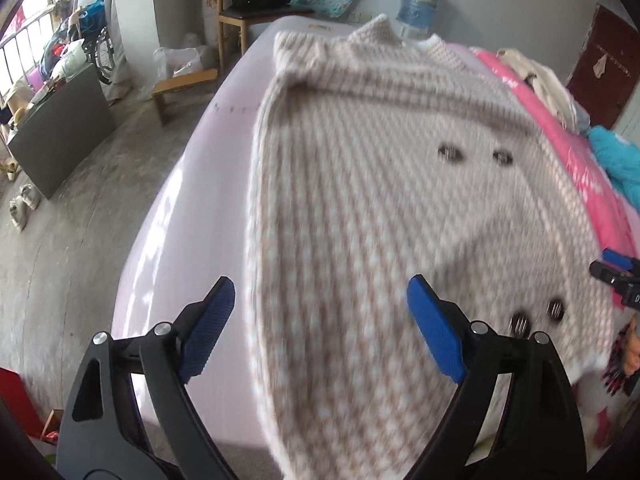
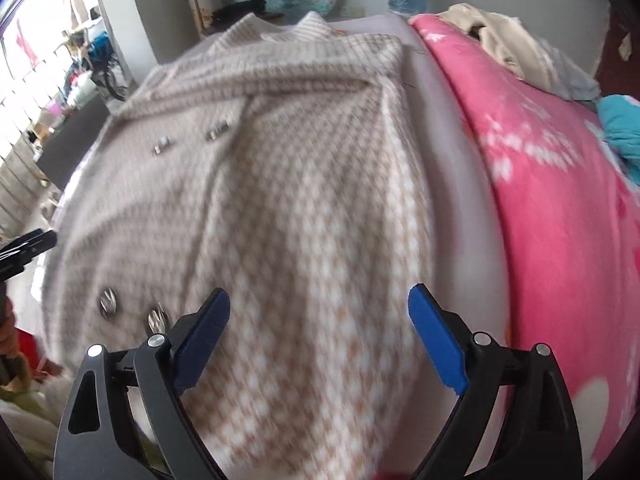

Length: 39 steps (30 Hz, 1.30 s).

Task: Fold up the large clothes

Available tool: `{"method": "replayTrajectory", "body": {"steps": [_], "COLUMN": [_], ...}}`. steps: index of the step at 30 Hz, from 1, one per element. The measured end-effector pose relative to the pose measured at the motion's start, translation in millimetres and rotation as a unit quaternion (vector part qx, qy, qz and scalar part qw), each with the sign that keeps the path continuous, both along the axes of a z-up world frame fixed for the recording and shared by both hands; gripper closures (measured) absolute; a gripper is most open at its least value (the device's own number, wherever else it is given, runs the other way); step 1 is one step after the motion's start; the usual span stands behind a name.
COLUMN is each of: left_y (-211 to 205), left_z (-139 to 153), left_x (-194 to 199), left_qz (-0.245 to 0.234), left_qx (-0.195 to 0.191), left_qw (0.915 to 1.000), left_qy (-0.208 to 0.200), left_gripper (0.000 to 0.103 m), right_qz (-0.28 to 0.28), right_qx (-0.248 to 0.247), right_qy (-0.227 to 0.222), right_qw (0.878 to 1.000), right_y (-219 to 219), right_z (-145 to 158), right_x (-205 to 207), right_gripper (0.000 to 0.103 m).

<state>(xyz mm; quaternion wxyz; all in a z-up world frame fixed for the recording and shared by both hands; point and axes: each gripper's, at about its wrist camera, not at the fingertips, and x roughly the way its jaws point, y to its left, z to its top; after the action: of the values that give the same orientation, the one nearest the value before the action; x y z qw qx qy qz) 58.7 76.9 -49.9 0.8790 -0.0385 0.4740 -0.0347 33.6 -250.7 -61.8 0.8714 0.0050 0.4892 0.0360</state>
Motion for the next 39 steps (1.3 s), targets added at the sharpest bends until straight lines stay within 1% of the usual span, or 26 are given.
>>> {"method": "replayTrajectory", "body": {"steps": [2,3,4,6,7,9,11,13,15,18,21,24,27,29,30,31,32,33,34,35,36,37,38,39], "left_y": [0,0,1,4,7,8,11,13,15,19,27,34,37,36,36,35,34,33,32,32,33,34,34,34], "left_z": [-3,-3,-2,-2,-5,-9,-15,-23,-31,-40,-49,-58,-60,-61,-61,-60,-59,-58,-56,-53,-52,-49,-46,-43], "left_x": [-18,-23,-32,-48,-56,-67,-81,-91,-97,-101,-100,-99,-100,-101,-101,-103,-104,-106,-107,-105,-106,-109,-110,-111], "left_qz": [0.001,-0.001,-0.004,-0.005,-0.007,-0.012,-0.017,-0.020,-0.022,-0.016,-0.008,-0.006,-0.008,-0.013,-0.015,-0.018,-0.021,-0.023,-0.026,-0.027,-0.028,-0.030,-0.033,-0.037], "left_qx": [0.026,0.032,0.035,0.026,0.015,0.005,-0.007,-0.025,-0.042,-0.062,-0.099,-0.139,-0.163,-0.168,-0.170,-0.174,-0.176,-0.177,-0.180,-0.182,-0.182,-0.184,-0.186,-0.187], "left_qw": [0.9996,0.9995,0.9994,0.9996,0.9999,0.9999,0.9997,0.9991,0.9981,0.9965,0.9929,0.9870,0.9827,0.9815,0.9812,0.9804,0.9803,0.9805,0.9801,0.9799,0.9800,0.9799,0.9797,0.9797], "left_qy": [-0.003,-0.004,-0.008,-0.008,-0.003,0.006,0.013,0.027,0.041,0.054,0.066,0.081,0.087,0.090,0.090,0.089,0.087,0.083,0.079,0.077,0.075,0.071,0.067,0.064], "left_gripper": [0.019,0.019,0.019,0.019,0.019,0.019,0.023,0.030,0.035,0.039,0.041,0.047,0.052,0.054,0.058,0.063,0.065,0.069,0.074,0.076,0.080,0.085,0.088,0.090], "right_qz": [-0.009,-0.016,-0.020,-0.032,-0.036,-0.042,-0.047,-0.053,-0.055,-0.060,-0.077,-0.096,-0.107,-0.112,-0.114,-0.115,-0.118,-0.120,-0.121,-0.121,-0.121,-0.119,-0.118,-0.117], "right_qx": [0.010,0.018,0.025,0.032,0.038,0.041,0.050,0.084,0.105,0.104,0.126,0.152,0.163,0.173,0.177,0.181,0.183,0.184,0.193,0.204,0.215,0.224,0.222,0.217], "right_qy": [0.002,0.003,0.005,0.009,0.014,0.020,0.035,0.056,0.077,0.090,0.099,0.107,0.106,0.109,0.110,0.111,0.113,0.113,0.115,0.115,0.114,0.112,0.108,0.105], "right_qw": [1.000,1.000,0.999,0.999,0.999,0.998,0.997,0.994,0.990,0.989,0.984,0.978,0.975,0.972,0.971,0.970,0.970,0.969,0.967,0.965,0.962,0.961,0.962,0.963], "right_y": [-3,-6,-8,-12,-14,-14,-15,-17,-16,-15,-22,-30,-34,-35,-36,-36,-36,-37,-38,-39,-40,-40,-39,-40], "right_z": [-1,0,0,0,-1,-3,-7,-14,-21,-26,-30,-33,-35,-39,-41,-42,-44,-46,-47,-47,-47,-46,-43,-40], "right_x": [-17,-26,-33,-45,-53,-65,-71,-79,-85,-92,-96,-97,-97,-97,-98,-98,-98,-99,-100,-101,-102,-103,-104,-106], "right_gripper": [0.015,0.015,0.015,0.015,0.015,0.015,0.015,0.015,0.015,0.015,0.015,0.021,0.025,0.032,0.035,0.041,0.047,0.051,0.060,0.069,0.074,0.084,0.091,0.091]}}
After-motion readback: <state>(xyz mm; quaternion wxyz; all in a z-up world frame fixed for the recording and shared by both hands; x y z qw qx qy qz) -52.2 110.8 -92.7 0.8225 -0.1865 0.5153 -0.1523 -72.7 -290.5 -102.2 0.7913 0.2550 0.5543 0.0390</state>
